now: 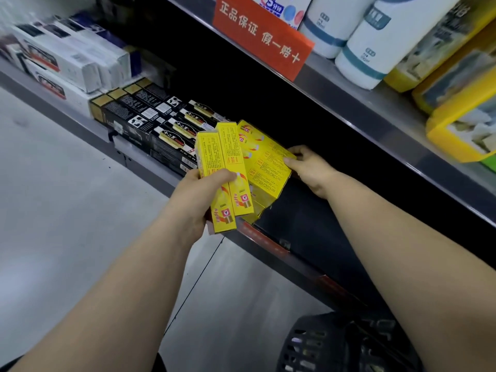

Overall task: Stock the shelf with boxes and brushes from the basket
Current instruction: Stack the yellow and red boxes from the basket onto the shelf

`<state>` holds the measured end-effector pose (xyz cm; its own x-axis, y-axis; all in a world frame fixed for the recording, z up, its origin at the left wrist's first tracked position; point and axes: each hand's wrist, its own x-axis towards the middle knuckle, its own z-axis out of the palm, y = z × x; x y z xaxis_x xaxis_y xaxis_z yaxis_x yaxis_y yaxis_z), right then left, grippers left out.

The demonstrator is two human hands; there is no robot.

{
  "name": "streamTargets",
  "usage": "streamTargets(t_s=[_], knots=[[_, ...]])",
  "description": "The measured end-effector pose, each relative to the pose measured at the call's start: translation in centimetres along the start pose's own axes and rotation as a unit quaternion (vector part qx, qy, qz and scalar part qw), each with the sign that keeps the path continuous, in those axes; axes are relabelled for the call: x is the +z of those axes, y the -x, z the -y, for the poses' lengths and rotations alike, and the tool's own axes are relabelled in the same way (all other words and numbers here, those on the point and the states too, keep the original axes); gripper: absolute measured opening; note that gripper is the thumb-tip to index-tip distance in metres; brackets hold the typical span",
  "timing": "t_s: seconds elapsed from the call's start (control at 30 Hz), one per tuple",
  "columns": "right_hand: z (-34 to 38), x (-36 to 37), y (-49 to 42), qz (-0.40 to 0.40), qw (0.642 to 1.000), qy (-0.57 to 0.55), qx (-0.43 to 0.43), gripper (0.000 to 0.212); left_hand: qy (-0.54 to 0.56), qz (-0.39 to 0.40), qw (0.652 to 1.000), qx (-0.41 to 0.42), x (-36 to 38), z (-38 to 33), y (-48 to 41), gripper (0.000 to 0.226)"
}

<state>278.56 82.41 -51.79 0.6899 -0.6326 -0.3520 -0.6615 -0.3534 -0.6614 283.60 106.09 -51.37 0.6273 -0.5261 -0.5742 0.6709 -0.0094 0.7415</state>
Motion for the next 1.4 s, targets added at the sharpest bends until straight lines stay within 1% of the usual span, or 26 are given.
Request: streamTargets(t_s=[0.07, 0.13, 0.17, 0.2, 0.23, 0.27, 0.3, 0.37, 0.43, 0.5, 0.57, 0.6, 0.63, 0.7, 0.77, 0.87, 0.9, 0.97, 1.0, 1.03, 1.1, 1.17, 1.23, 1.27, 1.4], knots=[[0.5, -0.1, 0.5, -0.005, 0.999, 0.042, -0.009, 0.041, 0.001, 0.002, 1.0, -0.001, 0.1, 0.0, 0.0, 0.04], [1.7, -0.2, 1.4, -0.038, 0.985, 0.167, -0.037, 0.044, 0.0, 0.004, 1.0, 0.002, 0.1, 0.0, 0.0, 0.04], [2.6, -0.2, 2.2, -0.059, 0.972, 0.216, -0.071, 0.047, -0.001, 0.007, 1.0, 0.003, 0.0, 0.0, 0.1, 0.04], [3.5, -0.1, 3.1, -0.066, 0.964, 0.228, -0.119, 0.051, -0.003, 0.013, 1.0, 0.002, 0.0, -0.1, 0.2, 0.039], [4.5, 0.0, 4.1, -0.048, 0.961, 0.214, -0.171, 0.058, -0.003, 0.022, 1.0, 0.001, 0.0, -0.2, 0.3, 0.038], [5.4, 0.0, 5.2, -0.006, 0.958, 0.187, -0.216, 0.066, -0.002, 0.034, 0.999, -0.001, -0.1, -0.3, 0.5, 0.038], [6.2, 0.0, 6.4, 0.05, 0.956, 0.156, -0.243, 0.076, -0.001, 0.05, 0.999, -0.004, -0.1, -0.5, 0.6, 0.037], [7.3, -0.6, 8.0, 0.146, 0.948, 0.123, -0.253, 0.092, -0.014, 0.091, 0.996, -0.012, -0.1, -0.8, 1.0, 0.039], [7.9, -1.4, 8.8, 0.189, 0.938, 0.144, -0.251, 0.1, -0.038, 0.131, 0.99, -0.019, -0.1, -1.0, 1.5, 0.044], [8.3, -2.0, 9.1, 0.185, 0.934, 0.175, -0.251, 0.099, -0.051, 0.156, 0.986, -0.026, -0.2, -1.2, 1.8, 0.045], [8.4, -2.5, 9.3, 0.154, 0.93, 0.197, -0.271, 0.087, -0.079, 0.177, 0.98, -0.037, -0.5, -1.4, 2.2, 0.051], [8.3, -2.8, 9.4, 0.139, 0.925, 0.21, -0.286, 0.079, -0.099, 0.186, 0.977, -0.041, -0.6, -1.4, 2.3, 0.058], [8.1, -3.1, 9.5, 0.129, 0.918, 0.229, -0.296, 0.074, -0.114, 0.184, 0.975, -0.042, -0.6, -1.3, 2.4, 0.067], [7.2, -3.9, 9.3, 0.111, 0.909, 0.262, -0.305, 0.066, -0.11, 0.138, 0.984, -0.04, -0.7, -1.3, 2.2, 0.082], [5.6, -4.5, 8.9, 0.087, 0.917, 0.258, -0.292, 0.057, -0.059, 0.078, 0.995, -0.024, -1.0, -1.4, 1.9, 0.083], [2.9, -5.3, 7.8, 0.034, 0.948, 0.207, -0.238, 0.048, -0.04, 0.016, 0.999, -0.024, -1.1, -1.7, 1.8, 0.103], [2.2, -5.5, 7.3, 0.006, 0.957, 0.191, -0.217, 0.046, -0.035, 0.009, 0.999, -0.031, -1.2, -1.6, 1.8, 0.097], [1.2, -5.7, 6.1, -0.059, 0.966, 0.172, -0.184, 0.042, -0.022, 0.005, 0.999, -0.043, -1.0, -1.7, 1.7, 0.061], [1.0, -5.6, 5.5, -0.088, 0.969, 0.159, -0.168, 0.041, -0.011, 0.004, 0.999, -0.051, -0.9, -1.7, 1.6, 0.046], [0.9, -5.5, 4.9, -0.113, 0.972, 0.137, -0.151, 0.041, -0.004, 0.001, 0.998, -0.055, -0.8, -1.7, 1.5, 0.038], [1.1, -4.9, 3.4, -0.156, 0.977, 0.096, -0.111, 0.045, 0.007, 0.0, 0.999, -0.053, -0.7, -1.7, 1.3, 0.032], [1.6, -4.3, 1.9, -0.189, 0.976, 0.085, -0.072, 0.046, 0.012, 0.004, 0.999, -0.047, -0.6, -1.6, 1.1, 0.035], [1.8, -3.5, 0.5, -0.198, 0.975, 0.081, -0.053, 0.041, 0.019, 0.005, 0.999, -0.031, -0.5, -1.4, 1.0, 0.039], [1.8, -3.1, 0.0, -0.188, 0.977, 0.082, -0.052, 0.039, 0.025, 0.006, 0.999, -0.023, -0.5, -1.3, 0.9, 0.041], [1.4, -1.4, -1.2, -0.11, 0.987, 0.099, -0.058, 0.043, 0.041, 0.002, 0.999, -0.012, -0.4, -1.0, 0.7, 0.037]])
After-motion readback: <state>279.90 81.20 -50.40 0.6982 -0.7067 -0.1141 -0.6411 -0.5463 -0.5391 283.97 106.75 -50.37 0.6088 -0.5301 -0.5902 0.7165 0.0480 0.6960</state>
